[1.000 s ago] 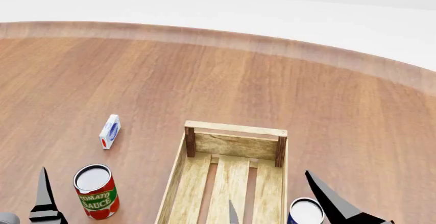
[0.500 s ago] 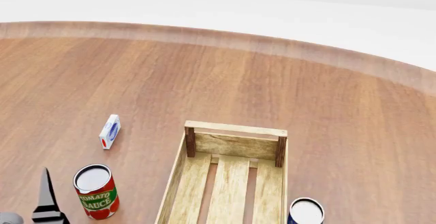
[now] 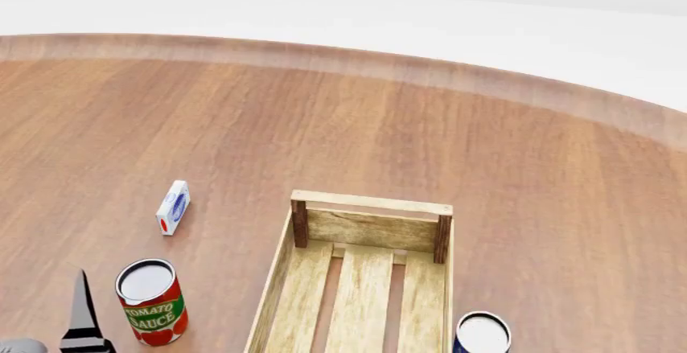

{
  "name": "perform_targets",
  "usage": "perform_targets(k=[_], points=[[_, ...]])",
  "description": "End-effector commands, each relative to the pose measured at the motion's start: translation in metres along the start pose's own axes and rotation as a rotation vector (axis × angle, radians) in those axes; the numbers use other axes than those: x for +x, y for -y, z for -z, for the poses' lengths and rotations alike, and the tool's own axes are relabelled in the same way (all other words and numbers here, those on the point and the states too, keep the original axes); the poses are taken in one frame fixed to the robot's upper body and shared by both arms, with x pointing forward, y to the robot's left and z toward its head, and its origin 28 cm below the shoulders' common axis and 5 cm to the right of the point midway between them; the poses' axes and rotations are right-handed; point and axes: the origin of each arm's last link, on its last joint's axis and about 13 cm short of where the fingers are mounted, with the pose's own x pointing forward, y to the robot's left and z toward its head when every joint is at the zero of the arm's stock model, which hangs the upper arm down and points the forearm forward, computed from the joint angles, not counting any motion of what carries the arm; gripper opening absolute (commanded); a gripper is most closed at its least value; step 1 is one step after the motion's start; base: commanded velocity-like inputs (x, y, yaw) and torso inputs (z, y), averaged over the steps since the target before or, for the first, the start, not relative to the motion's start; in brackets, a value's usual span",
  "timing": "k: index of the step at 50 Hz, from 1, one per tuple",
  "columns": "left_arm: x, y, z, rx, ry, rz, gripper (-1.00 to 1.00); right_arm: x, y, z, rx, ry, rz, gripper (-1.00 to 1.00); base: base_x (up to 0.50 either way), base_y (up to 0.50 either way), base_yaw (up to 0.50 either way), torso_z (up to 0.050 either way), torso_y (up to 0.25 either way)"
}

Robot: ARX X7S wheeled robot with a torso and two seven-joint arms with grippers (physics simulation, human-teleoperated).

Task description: Pick up the butter and put it in the tray.

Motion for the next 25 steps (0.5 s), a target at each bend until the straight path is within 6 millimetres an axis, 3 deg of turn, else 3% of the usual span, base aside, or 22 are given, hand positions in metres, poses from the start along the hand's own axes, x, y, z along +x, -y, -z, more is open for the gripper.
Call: perform_targets(k=[1, 18, 25], points=[[0.005, -0.001, 0.008, -0.014, -0.009, 0.005, 1.0, -0.006, 0.004, -0.01, -0.029, -0.174, -0.156, 1.0, 0.0, 0.0, 0.0, 0.0, 0.0], [0.005, -0.001, 0.009, -0.013, -0.011, 0.004, 1.0, 0.006, 0.008, -0.004, -0.011, -0.258, -0.193, 1.0, 0.0, 0.0, 0.0, 0.0, 0.0], [0.005, -0.001, 0.009, -0.012, -0.011, 0.006, 1.0, 0.008, 0.016, -0.014, -0.053, -0.291, -0.163, 1.0, 0.0, 0.0, 0.0, 0.0, 0.0]])
